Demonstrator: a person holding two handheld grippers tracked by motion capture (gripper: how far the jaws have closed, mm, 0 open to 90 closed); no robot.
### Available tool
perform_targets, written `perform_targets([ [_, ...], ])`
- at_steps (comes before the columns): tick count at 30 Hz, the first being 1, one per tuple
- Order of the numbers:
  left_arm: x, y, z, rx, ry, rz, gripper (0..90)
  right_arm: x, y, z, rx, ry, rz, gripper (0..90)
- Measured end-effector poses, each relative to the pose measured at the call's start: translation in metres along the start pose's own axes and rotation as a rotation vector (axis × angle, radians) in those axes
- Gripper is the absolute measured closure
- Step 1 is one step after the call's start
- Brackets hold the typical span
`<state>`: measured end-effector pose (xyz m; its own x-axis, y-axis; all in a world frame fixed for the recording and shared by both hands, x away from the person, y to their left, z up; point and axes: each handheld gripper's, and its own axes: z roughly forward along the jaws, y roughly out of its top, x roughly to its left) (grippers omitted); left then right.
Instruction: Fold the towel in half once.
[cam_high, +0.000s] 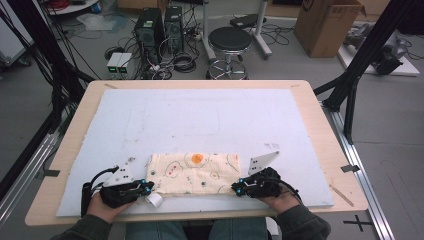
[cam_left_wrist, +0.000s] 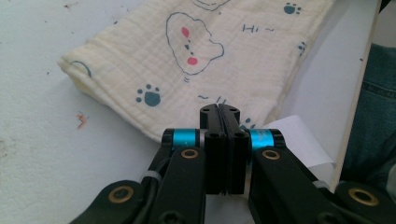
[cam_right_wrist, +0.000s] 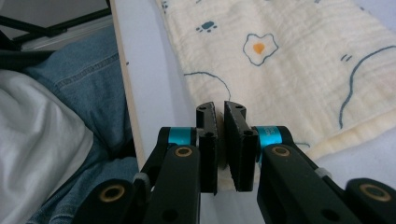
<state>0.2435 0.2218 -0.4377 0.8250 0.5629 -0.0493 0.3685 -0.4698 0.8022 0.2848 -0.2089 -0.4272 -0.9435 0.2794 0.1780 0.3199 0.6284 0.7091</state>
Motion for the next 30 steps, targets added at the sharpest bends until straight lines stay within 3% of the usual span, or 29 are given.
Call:
perform_targets([
  [3, 0.000, 0.000, -0.001, -0.001, -0.017, 0.001, 87.9, -0.001, -0.002, 0.002, 0.015, 0.005, 0.002, 79.6],
  [5, 0.000, 0.001, -0.003, -0.027, -0.034, -0.018, 81.4, -0.001, -0.002, 0.001, 0.011, 0.020, 0.018, 75.3],
  [9, 0.002, 0.007, -0.005, -0.099, -0.053, -0.050, 74.3, -0.004, 0.004, -0.004, -0.057, 0.022, 0.019, 71.8],
  [12, 0.004, 0.009, 0.002, -0.075, -0.047, -0.056, 75.1, -0.009, 0.009, 0.001, -0.053, 0.017, 0.028, 70.3],
  [15, 0.001, 0.010, 0.007, -0.035, -0.049, -0.029, 80.5, -0.013, 0.011, 0.009, -0.039, 0.025, 0.036, 69.3],
  [18, -0.001, 0.009, 0.012, 0.013, -0.054, 0.000, 81.9, -0.015, 0.009, 0.014, -0.015, 0.019, 0.047, 68.1],
  [21, -0.002, 0.007, 0.014, 0.036, -0.060, 0.000, 82.0, -0.017, 0.005, 0.016, 0.014, 0.001, 0.047, 67.3],
  [23, -0.003, 0.005, 0.015, 0.053, -0.064, 0.004, 82.0, -0.018, 0.002, 0.015, 0.006, -0.003, 0.044, 67.2],
  [30, 0.000, 0.005, 0.012, 0.035, -0.086, -0.019, 76.6, -0.018, -0.004, 0.010, -0.001, -0.009, 0.048, 62.8],
])
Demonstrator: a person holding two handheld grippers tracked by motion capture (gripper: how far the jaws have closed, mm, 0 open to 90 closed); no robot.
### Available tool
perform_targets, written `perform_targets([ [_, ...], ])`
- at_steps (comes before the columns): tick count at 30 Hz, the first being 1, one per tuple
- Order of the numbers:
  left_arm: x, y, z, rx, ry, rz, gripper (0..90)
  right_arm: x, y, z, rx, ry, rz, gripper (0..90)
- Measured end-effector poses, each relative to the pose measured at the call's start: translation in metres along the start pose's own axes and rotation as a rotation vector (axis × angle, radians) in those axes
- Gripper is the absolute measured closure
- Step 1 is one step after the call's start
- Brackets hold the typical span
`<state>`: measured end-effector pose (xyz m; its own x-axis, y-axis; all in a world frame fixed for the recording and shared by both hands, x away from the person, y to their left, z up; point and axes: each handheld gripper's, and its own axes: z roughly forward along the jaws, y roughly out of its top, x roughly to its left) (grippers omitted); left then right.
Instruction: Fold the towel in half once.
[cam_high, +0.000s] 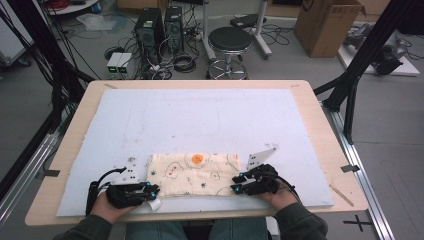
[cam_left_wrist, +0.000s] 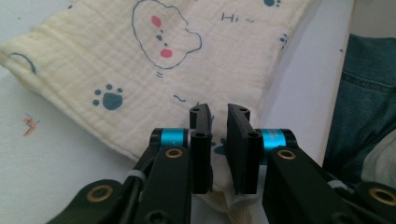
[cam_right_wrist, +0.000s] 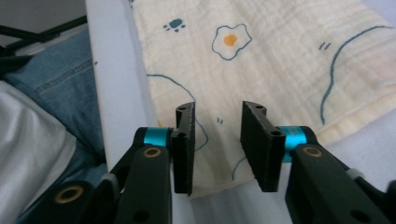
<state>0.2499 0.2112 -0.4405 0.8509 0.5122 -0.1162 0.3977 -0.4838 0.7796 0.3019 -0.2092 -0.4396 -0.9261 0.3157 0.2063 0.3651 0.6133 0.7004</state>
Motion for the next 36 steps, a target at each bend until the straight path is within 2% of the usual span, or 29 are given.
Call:
perform_targets([
  [2, 0.003, 0.005, -0.004, -0.050, 0.002, -0.022, 71.7, 0.001, 0.003, -0.002, 0.000, -0.016, -0.004, 60.5],
  [4, 0.009, 0.012, -0.006, -0.093, 0.027, -0.050, 67.9, -0.003, 0.011, -0.008, -0.034, -0.038, 0.001, 60.4],
  [5, 0.013, 0.016, -0.007, -0.098, 0.048, -0.059, 65.6, -0.007, 0.015, -0.012, -0.056, -0.057, 0.014, 60.3],
  [7, 0.023, 0.022, -0.006, -0.122, 0.087, -0.084, 65.2, -0.020, 0.023, -0.018, -0.087, -0.105, 0.048, 58.9],
  [9, 0.034, 0.029, -0.003, -0.142, 0.141, -0.116, 64.6, -0.036, 0.031, -0.020, -0.117, -0.132, 0.099, 58.1],
  [11, 0.046, 0.036, 0.002, -0.153, 0.206, -0.151, 64.6, -0.051, 0.037, -0.019, -0.122, -0.163, 0.156, 57.5],
  [12, 0.052, 0.038, 0.005, -0.161, 0.218, -0.173, 64.8, -0.058, 0.038, -0.017, -0.124, -0.182, 0.172, 57.5],
  [14, 0.062, 0.041, 0.012, -0.136, 0.263, -0.190, 64.6, -0.069, 0.039, -0.012, -0.129, -0.190, 0.211, 57.5],
  [17, 0.074, 0.044, 0.020, -0.107, 0.275, -0.224, 62.0, -0.079, 0.038, -0.003, -0.114, -0.153, 0.255, 57.4],
  [20, 0.084, 0.042, 0.026, -0.073, 0.251, -0.284, 59.5, -0.084, 0.037, 0.003, -0.091, -0.138, 0.276, 58.1],
  [23, 0.090, 0.038, 0.031, -0.016, 0.218, -0.314, 61.9, -0.087, 0.036, 0.007, -0.056, -0.118, 0.277, 63.4],
  [25, 0.090, 0.038, 0.030, -0.002, 0.203, -0.302, 65.9, -0.085, 0.036, 0.009, -0.034, -0.099, 0.267, 68.6],
  [26, 0.089, 0.038, 0.031, 0.004, 0.195, -0.301, 71.5, -0.085, 0.036, 0.009, -0.028, -0.090, 0.265, 70.9],
  [28, 0.086, 0.038, 0.032, 0.017, 0.196, -0.275, 76.4, -0.083, 0.036, 0.011, -0.010, -0.093, 0.254, 77.4],
  [29, 0.085, 0.039, 0.032, 0.023, 0.184, -0.271, 83.1, -0.082, 0.037, 0.011, -0.004, -0.091, 0.244, 82.8],
  [30, 0.084, 0.039, 0.031, 0.030, 0.195, -0.248, 84.2, -0.081, 0.037, 0.012, 0.003, -0.097, 0.228, 84.6],
  [32, 0.081, 0.041, 0.030, 0.013, 0.229, -0.219, 85.5, -0.077, 0.040, 0.009, 0.009, -0.144, 0.209, 85.7],
  [33, 0.081, 0.041, 0.028, -0.002, 0.239, -0.217, 85.8, -0.076, 0.041, 0.006, 0.007, -0.175, 0.205, 85.9],
  [36, 0.080, 0.043, 0.026, -0.058, 0.246, -0.230, 86.1, -0.076, 0.044, -0.004, -0.027, -0.227, 0.196, 86.0],
])
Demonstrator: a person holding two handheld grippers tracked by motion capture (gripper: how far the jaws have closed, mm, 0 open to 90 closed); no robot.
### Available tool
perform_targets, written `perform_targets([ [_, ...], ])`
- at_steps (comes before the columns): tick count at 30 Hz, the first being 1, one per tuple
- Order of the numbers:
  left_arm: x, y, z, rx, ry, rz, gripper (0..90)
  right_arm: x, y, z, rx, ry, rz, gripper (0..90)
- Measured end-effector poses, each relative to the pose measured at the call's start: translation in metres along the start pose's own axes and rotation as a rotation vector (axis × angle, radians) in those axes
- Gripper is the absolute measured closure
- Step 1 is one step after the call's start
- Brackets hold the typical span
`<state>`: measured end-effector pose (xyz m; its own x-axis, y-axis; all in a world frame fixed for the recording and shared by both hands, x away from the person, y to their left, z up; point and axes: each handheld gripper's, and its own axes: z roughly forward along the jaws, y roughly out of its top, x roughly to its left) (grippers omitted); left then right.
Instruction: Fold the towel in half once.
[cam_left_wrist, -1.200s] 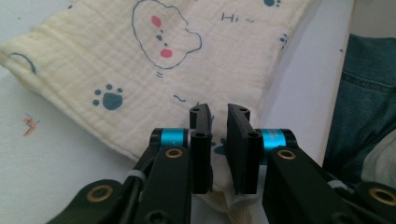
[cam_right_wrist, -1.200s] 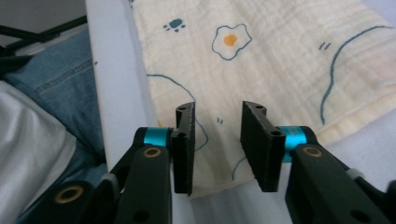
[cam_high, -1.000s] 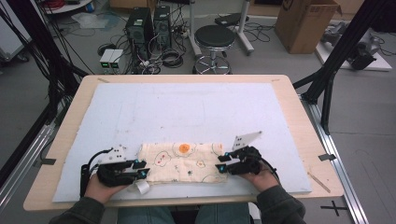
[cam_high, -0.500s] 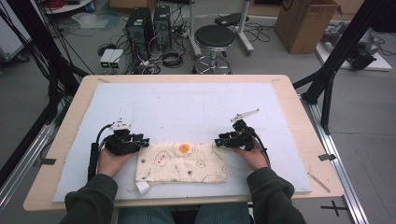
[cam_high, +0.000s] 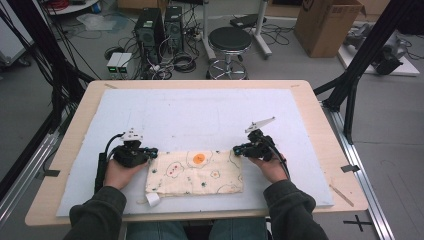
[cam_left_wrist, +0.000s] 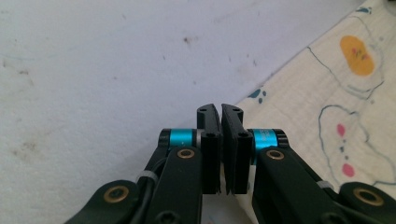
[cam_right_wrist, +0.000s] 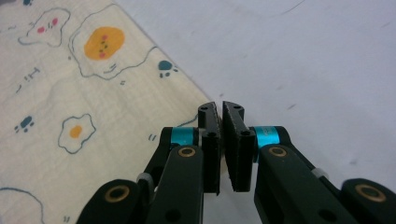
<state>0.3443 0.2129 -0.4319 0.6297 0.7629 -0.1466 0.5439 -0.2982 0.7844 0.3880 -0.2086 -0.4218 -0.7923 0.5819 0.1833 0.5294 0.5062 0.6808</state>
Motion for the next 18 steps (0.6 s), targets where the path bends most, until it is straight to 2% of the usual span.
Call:
perform_targets([
  [2, -0.001, 0.001, 0.004, 0.002, 0.015, 0.001, 86.1, -0.001, 0.003, -0.002, -0.011, -0.032, -0.014, 85.9],
  [6, 0.002, 0.002, 0.013, -0.030, 0.041, -0.034, 86.0, -0.009, 0.006, 0.004, 0.006, -0.071, -0.007, 85.9],
  [9, 0.003, 0.003, 0.022, -0.004, 0.055, -0.028, 85.9, -0.015, 0.005, 0.014, 0.023, -0.097, 0.006, 85.7],
  [10, 0.003, 0.003, 0.024, 0.013, 0.063, -0.009, 85.8, -0.016, 0.005, 0.016, 0.026, -0.100, 0.009, 85.6],
  [13, 0.005, 0.005, 0.025, 0.012, 0.064, -0.006, 84.9, -0.018, 0.005, 0.018, 0.018, -0.098, 0.017, 84.2],
  [15, 0.006, 0.005, 0.024, 0.001, 0.065, -0.014, 82.2, -0.019, 0.004, 0.018, 0.012, -0.098, 0.026, 77.7],
  [16, 0.007, 0.005, 0.022, 0.002, 0.069, -0.005, 80.0, -0.020, 0.004, 0.017, 0.005, -0.095, 0.028, 74.6],
  [18, 0.006, 0.006, 0.017, -0.019, 0.081, -0.006, 73.5, -0.020, 0.004, 0.012, -0.025, -0.092, 0.036, 70.8],
])
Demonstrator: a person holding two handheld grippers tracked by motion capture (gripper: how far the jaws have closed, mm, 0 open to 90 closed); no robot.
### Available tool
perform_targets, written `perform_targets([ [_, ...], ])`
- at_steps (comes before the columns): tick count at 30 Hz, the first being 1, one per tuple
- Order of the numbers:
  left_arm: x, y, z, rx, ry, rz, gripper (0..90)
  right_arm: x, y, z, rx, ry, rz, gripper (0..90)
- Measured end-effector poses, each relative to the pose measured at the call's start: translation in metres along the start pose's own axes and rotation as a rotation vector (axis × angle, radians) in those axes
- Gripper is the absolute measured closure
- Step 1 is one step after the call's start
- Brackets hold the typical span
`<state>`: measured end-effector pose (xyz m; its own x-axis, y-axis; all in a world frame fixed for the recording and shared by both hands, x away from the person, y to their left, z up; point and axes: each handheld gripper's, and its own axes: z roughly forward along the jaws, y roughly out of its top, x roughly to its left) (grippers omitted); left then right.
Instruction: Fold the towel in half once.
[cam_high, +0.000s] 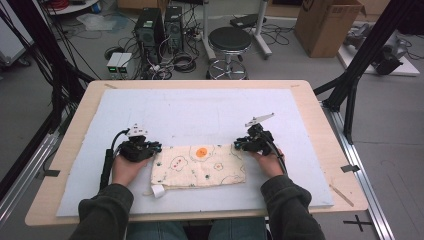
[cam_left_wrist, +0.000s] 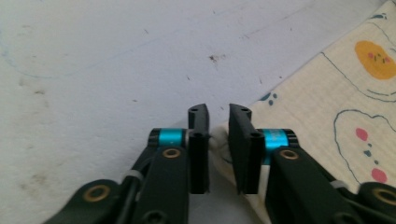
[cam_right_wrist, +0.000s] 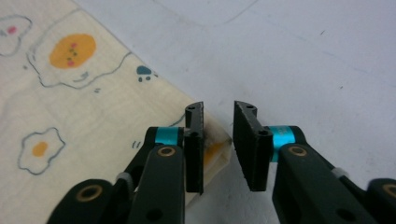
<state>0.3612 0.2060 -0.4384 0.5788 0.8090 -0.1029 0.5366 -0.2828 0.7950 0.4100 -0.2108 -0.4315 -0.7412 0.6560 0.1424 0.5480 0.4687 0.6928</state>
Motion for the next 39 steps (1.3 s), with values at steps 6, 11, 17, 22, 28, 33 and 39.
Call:
perform_targets([
  [6, -0.009, 0.001, -0.020, -0.075, -0.058, 0.030, 68.5, 0.012, 0.002, -0.020, -0.095, 0.042, -0.035, 67.6],
  [11, -0.024, -0.002, -0.018, -0.013, -0.105, 0.115, 73.6, 0.024, -0.005, -0.016, -0.065, 0.064, -0.088, 67.1],
  [17, -0.026, -0.007, -0.009, 0.099, -0.091, 0.170, 73.5, 0.026, -0.021, -0.008, -0.010, 0.068, -0.102, 66.1],
  [22, -0.023, -0.007, -0.009, 0.104, -0.103, 0.148, 72.7, 0.025, -0.024, -0.010, -0.016, 0.062, -0.100, 63.2],
  [28, -0.023, -0.007, -0.009, 0.110, -0.117, 0.130, 69.7, 0.024, -0.029, -0.011, -0.029, 0.060, -0.101, 61.9],
  [33, -0.028, -0.007, -0.013, 0.098, -0.115, 0.162, 66.1, 0.026, -0.029, -0.014, -0.043, 0.062, -0.094, 56.2],
  [39, -0.035, -0.005, -0.029, 0.038, -0.125, 0.194, 64.5, 0.028, -0.031, -0.025, -0.088, 0.079, -0.073, 51.9],
])
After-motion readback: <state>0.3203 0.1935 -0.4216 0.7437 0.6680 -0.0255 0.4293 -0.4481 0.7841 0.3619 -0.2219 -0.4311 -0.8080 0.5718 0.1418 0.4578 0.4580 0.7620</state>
